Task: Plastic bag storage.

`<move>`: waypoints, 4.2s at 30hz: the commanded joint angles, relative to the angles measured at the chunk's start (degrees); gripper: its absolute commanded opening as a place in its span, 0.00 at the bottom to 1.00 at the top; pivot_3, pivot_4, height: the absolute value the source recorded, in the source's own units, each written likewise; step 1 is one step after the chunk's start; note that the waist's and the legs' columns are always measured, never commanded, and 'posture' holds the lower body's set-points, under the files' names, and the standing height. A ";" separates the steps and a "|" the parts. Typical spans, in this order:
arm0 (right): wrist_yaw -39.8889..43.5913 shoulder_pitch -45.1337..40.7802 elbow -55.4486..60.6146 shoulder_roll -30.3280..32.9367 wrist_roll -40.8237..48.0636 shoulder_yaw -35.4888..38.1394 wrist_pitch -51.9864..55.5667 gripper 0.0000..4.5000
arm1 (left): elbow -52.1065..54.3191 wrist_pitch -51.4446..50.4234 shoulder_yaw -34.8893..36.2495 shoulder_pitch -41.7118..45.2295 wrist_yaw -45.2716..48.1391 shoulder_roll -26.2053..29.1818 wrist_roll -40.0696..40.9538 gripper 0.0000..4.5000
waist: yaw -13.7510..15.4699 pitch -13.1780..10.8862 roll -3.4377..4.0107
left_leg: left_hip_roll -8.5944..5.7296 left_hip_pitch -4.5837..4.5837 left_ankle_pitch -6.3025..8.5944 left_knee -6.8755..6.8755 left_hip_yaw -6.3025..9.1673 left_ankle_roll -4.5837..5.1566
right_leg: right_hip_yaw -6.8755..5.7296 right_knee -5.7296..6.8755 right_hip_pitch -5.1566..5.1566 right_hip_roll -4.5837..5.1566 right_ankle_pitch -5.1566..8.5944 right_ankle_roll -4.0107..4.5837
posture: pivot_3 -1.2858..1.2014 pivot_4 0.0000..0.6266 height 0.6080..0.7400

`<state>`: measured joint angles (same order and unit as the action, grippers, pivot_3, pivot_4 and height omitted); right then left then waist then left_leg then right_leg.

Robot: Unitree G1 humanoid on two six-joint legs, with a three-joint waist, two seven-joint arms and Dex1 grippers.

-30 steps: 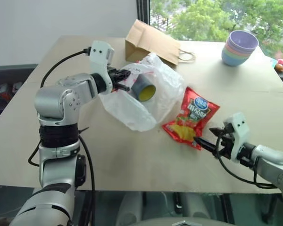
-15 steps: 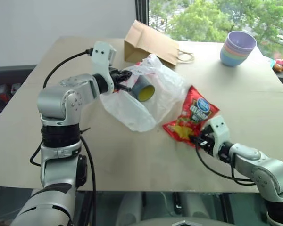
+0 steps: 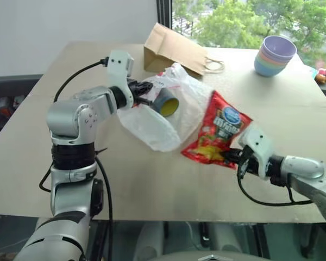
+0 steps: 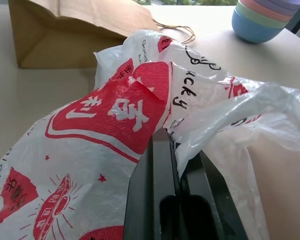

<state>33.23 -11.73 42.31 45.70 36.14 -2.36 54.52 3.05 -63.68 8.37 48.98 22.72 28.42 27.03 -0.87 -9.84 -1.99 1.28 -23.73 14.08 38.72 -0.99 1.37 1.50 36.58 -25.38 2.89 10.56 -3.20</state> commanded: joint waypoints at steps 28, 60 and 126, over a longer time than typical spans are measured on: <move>2.77 -41.73 -49.04 -32.47 -17.74 -13.47 -2.90 0.01 | 20.11 0.92 -3.17 -11.69 14.76 10.84 9.70 0.00 | 0.02 -0.09 0.07 | -0.01 -0.11 0.00 0.00 -0.04 -0.01 | -0.02 0.06 -0.12 0.05 -0.04 0.06 | 0.52 0.24 1.00; -7.79 -41.92 -60.36 -52.03 -21.15 -8.75 -15.79 0.54 | 14.76 -8.46 6.24 -8.23 9.03 7.70 21.27 0.00 | -1.27 -0.13 0.13 | -0.02 -0.15 -0.01 -0.15 0.02 -0.02 | -0.04 0.11 -0.25 0.09 -0.05 0.07 | 0.52 0.24 1.00; -19.73 -38.63 -25.28 -28.57 -7.13 18.83 17.54 0.00 | 28.36 -14.70 16.86 -37.43 16.13 9.67 44.27 0.58 | -0.14 -0.27 0.40 | 0.03 -0.15 0.04 -0.30 0.00 0.08 | -0.03 -0.27 -0.16 0.29 -0.03 0.06 | 0.52 0.24 1.00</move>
<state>13.80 -49.60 14.64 16.44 28.20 15.64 72.15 27.65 -81.89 26.70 10.68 43.25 39.26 71.72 -1.02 -10.11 -1.59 1.27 -23.84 14.11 38.49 -1.01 1.44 1.43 36.32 -25.44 3.16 10.56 -3.07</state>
